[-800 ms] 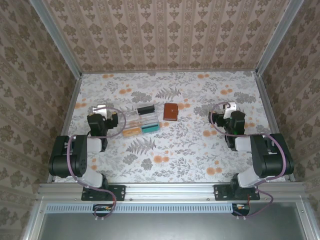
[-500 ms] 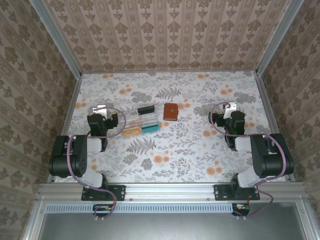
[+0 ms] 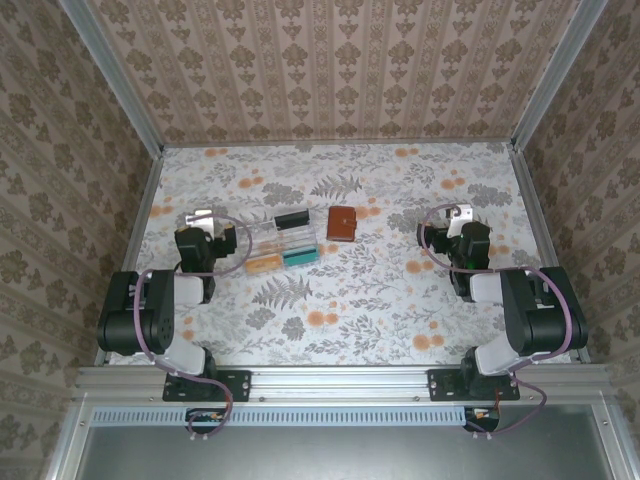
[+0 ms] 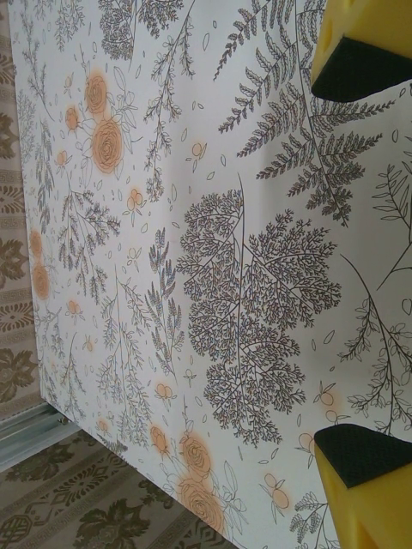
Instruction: Take the credit cards out of the card holder
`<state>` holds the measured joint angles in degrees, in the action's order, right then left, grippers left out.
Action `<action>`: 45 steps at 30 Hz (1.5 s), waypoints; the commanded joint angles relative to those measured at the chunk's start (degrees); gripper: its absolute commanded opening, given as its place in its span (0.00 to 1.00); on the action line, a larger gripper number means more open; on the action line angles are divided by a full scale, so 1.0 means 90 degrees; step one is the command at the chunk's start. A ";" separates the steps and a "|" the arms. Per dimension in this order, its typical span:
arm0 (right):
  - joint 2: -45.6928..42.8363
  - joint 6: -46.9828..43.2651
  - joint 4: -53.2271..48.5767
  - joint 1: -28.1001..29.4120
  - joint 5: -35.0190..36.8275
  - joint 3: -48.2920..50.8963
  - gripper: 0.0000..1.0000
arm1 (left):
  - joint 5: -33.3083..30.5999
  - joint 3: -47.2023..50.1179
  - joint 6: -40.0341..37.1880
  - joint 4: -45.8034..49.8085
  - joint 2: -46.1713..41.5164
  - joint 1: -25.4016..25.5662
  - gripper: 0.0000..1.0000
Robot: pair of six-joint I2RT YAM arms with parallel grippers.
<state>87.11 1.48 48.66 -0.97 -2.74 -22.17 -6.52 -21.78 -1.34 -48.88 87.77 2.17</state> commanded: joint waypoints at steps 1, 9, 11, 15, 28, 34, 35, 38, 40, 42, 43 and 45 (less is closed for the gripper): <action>0.0043 0.0051 0.0013 0.0020 0.0119 -0.0128 1.00 | 0.0154 -0.0119 -0.0075 -0.0068 0.0017 -0.0055 1.00; -0.0775 0.0179 -0.0749 0.0025 0.0402 -0.0108 1.00 | -0.0187 -0.0609 0.0083 0.1627 -0.0941 -0.0095 1.00; -0.1369 0.0466 -0.1959 0.0020 0.0638 -0.0521 1.00 | -0.0540 -0.0928 0.0358 0.2557 -0.1424 -0.0095 1.00; -0.1929 0.1020 -0.3559 0.0022 0.0736 -0.1249 1.00 | -0.0743 -0.1686 0.1253 0.4373 -0.2191 -0.0116 1.00; -0.1946 0.3103 -0.6243 0.0403 0.0575 -0.3158 1.00 | 0.0253 -0.2798 0.3338 0.7612 -0.3355 -0.0011 1.00; -0.0592 0.2786 -0.7373 0.1877 0.1182 -0.4480 1.00 | 0.0296 -0.2938 0.3231 0.8137 -0.3515 0.0486 1.00; -0.0264 0.2785 -0.7529 0.2118 0.1264 -0.4739 1.00 | 0.0317 -0.2949 0.3240 0.8162 -0.3539 0.0558 1.00; 0.0686 0.2893 -0.7853 0.2658 0.1421 -0.5447 1.00 | 0.0401 -0.3054 0.3172 0.8246 -0.3541 0.0730 1.00; 0.1282 0.2958 -0.7939 0.2945 0.1487 -0.5880 1.00 | 0.0379 -0.3168 0.3184 0.8384 -0.3514 0.0807 1.00; 0.1833 0.2998 -0.8006 0.3175 0.1536 -0.6315 1.00 | 0.0418 -0.3251 0.3268 0.8457 -0.3483 0.0823 1.00; 0.2116 0.3033 -0.8090 0.3271 0.1589 -0.6554 1.00 | 0.0505 -0.3319 0.3274 0.8503 -0.3459 0.0832 1.00; 0.2678 0.3088 -0.8383 0.3372 0.1628 -0.7116 1.00 | 0.0644 -0.3427 0.3312 0.8609 -0.3415 0.0835 1.00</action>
<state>107.00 27.81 -20.80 28.49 9.19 -80.66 -2.85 -49.82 27.27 26.20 57.04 9.37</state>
